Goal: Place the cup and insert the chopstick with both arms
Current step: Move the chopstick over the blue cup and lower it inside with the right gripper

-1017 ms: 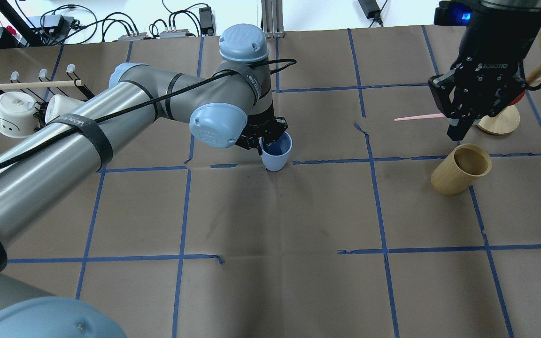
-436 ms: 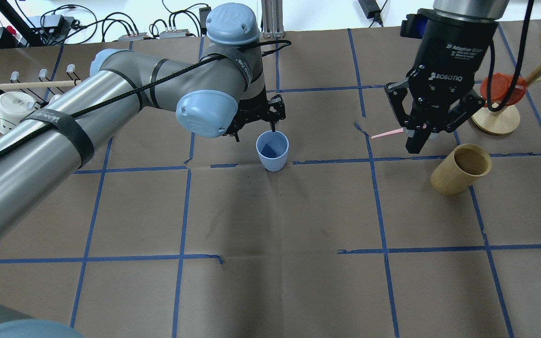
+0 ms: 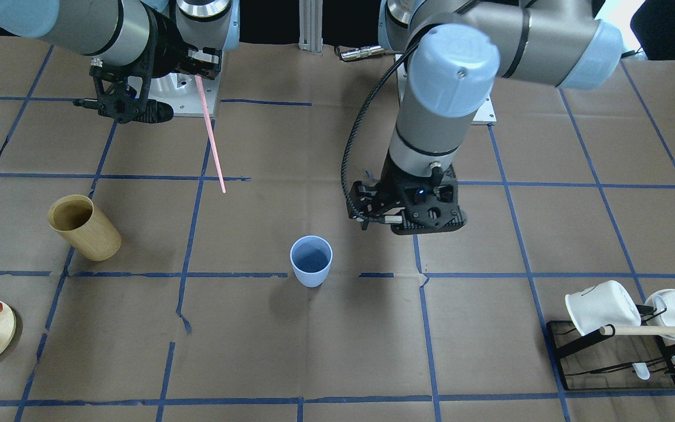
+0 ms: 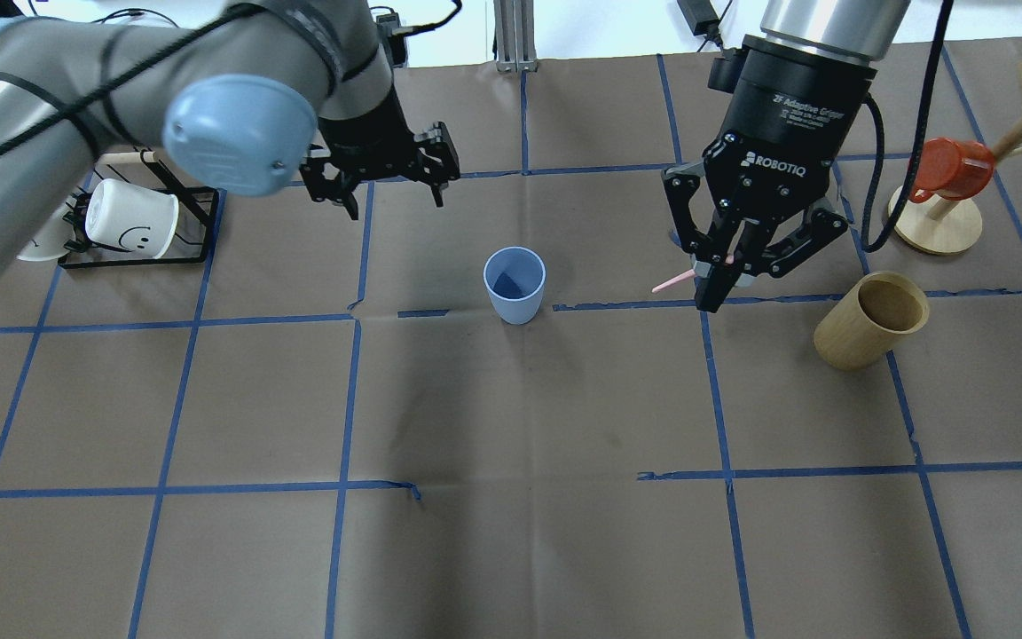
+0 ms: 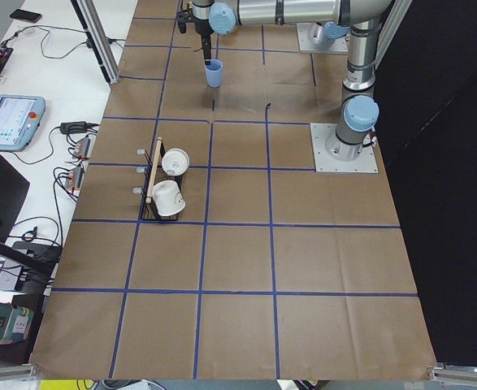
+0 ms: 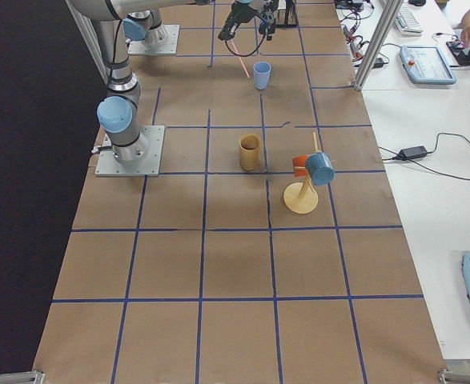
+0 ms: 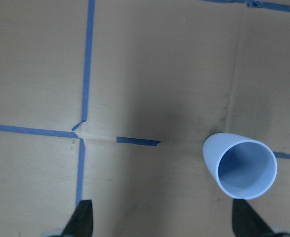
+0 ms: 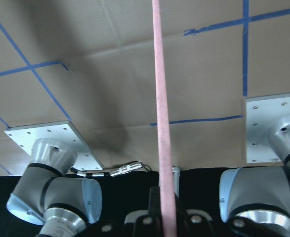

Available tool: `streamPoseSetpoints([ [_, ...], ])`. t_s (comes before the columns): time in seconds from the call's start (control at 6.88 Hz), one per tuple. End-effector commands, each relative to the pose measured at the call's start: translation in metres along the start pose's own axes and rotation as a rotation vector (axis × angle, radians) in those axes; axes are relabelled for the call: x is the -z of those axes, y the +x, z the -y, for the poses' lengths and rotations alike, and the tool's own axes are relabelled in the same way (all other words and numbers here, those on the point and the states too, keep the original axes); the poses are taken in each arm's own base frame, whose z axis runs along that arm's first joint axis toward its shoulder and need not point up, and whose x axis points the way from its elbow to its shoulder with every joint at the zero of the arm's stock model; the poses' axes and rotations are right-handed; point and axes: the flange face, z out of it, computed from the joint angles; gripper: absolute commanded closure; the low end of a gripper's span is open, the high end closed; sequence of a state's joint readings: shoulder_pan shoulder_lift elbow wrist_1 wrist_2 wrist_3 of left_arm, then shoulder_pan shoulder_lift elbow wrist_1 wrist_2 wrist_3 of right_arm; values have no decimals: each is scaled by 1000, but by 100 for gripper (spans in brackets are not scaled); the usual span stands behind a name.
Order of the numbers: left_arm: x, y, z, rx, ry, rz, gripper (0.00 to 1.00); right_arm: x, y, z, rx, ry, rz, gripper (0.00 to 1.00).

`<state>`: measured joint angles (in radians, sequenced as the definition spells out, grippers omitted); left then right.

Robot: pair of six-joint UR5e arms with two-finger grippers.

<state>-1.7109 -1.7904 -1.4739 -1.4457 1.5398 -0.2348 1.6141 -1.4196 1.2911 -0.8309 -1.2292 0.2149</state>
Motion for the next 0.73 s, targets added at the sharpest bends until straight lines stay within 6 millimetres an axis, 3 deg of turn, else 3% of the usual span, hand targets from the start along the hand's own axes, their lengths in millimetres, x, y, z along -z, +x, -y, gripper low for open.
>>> streamPoseSetpoints([
  [0.0,69,-40,-19,-41,6,-19,0,-5,-16,12,-162,-77,146,98],
  [0.15,92,-47,-21,-53,55,-13,0,-8,-21,26,-212,-121,202,98],
  [0.58,87,-54,-35,-47,52,43,0,-14,-41,54,-287,-254,388,98],
])
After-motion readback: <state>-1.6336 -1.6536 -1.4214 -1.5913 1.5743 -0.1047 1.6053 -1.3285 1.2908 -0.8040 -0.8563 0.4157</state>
